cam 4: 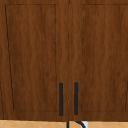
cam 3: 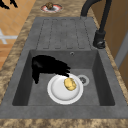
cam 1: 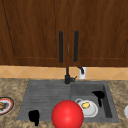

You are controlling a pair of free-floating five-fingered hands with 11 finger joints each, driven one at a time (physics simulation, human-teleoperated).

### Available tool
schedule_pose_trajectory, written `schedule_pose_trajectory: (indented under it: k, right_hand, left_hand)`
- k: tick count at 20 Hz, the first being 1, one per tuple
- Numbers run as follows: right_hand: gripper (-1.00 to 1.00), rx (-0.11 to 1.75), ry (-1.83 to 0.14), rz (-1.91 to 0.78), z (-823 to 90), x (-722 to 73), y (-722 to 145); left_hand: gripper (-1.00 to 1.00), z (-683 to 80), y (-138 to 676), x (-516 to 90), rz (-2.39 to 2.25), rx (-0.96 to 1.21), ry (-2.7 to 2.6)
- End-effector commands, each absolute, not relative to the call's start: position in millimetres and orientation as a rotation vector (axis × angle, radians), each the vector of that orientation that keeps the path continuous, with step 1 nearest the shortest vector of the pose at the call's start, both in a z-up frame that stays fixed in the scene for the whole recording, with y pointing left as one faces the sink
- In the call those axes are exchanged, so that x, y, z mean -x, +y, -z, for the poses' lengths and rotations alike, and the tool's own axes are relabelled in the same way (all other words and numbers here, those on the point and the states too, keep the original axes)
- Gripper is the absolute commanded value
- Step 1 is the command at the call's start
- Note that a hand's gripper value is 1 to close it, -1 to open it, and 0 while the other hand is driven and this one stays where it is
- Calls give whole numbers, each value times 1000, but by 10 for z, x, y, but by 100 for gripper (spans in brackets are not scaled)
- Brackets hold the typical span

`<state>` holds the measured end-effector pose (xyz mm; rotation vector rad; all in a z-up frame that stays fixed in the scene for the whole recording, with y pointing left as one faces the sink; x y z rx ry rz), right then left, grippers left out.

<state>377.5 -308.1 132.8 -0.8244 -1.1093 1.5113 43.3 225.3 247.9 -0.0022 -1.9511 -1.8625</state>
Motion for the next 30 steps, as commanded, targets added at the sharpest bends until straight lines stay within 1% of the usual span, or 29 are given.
schedule_pose_trajectory:
  k: [1, 9, 21, 30]
  right_hand:
    - [-100, 772, -1059, -1524, -1481, -3650, -3177]
    - [-100, 719, -993, -1554, -1710, -3343, -3330]
    - [-100, 626, -916, -1564, -2520, -3295, -3569]
    - [-100, 630, -932, -1558, -3112, -2982, -3976]
  left_hand:
    - [0, -2479, 2253, -433, 1862, 2, -1951]
    - [0, -2479, 2253, -433, 1862, 2, -1951]
    - [0, -2479, 2253, -433, 1862, 2, -1951]
    - [0, -2479, 2253, -433, 1862, 2, -1951]
